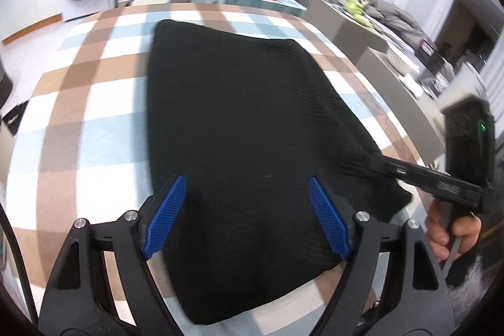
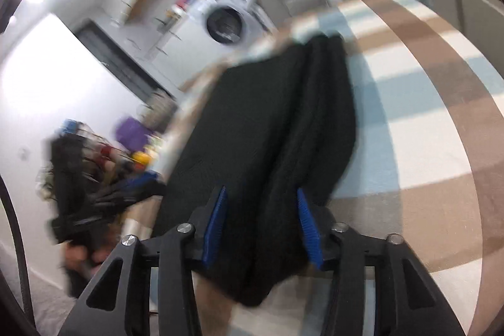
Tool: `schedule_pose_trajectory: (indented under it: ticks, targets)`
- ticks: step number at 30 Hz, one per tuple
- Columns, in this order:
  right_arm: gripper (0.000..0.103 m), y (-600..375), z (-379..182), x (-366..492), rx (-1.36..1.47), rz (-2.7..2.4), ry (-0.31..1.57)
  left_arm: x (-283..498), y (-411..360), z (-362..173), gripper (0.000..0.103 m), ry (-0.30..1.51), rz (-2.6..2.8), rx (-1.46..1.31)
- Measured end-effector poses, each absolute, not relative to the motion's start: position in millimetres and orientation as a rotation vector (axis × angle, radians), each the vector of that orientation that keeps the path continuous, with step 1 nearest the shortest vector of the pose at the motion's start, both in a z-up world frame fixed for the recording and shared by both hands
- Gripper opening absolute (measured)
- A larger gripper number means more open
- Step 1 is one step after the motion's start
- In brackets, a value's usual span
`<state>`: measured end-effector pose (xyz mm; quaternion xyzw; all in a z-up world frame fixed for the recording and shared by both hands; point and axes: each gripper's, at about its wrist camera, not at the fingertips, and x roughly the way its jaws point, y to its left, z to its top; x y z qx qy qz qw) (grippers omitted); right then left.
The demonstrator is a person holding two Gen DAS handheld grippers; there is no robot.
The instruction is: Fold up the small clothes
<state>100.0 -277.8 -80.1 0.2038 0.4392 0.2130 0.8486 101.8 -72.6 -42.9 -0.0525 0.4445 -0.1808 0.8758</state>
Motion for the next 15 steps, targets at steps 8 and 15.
schedule_pose_trajectory:
  ticks: [8, 15]
  targets:
    - [0.005, -281, -58, 92, 0.393, 0.375, 0.827, 99, -127, -38, 0.079, 0.945, -0.523, -0.072]
    - [0.024, -314, -84, 87, 0.467, 0.258, 0.941, 74, -201, -49, 0.079, 0.989, -0.717, 0.116]
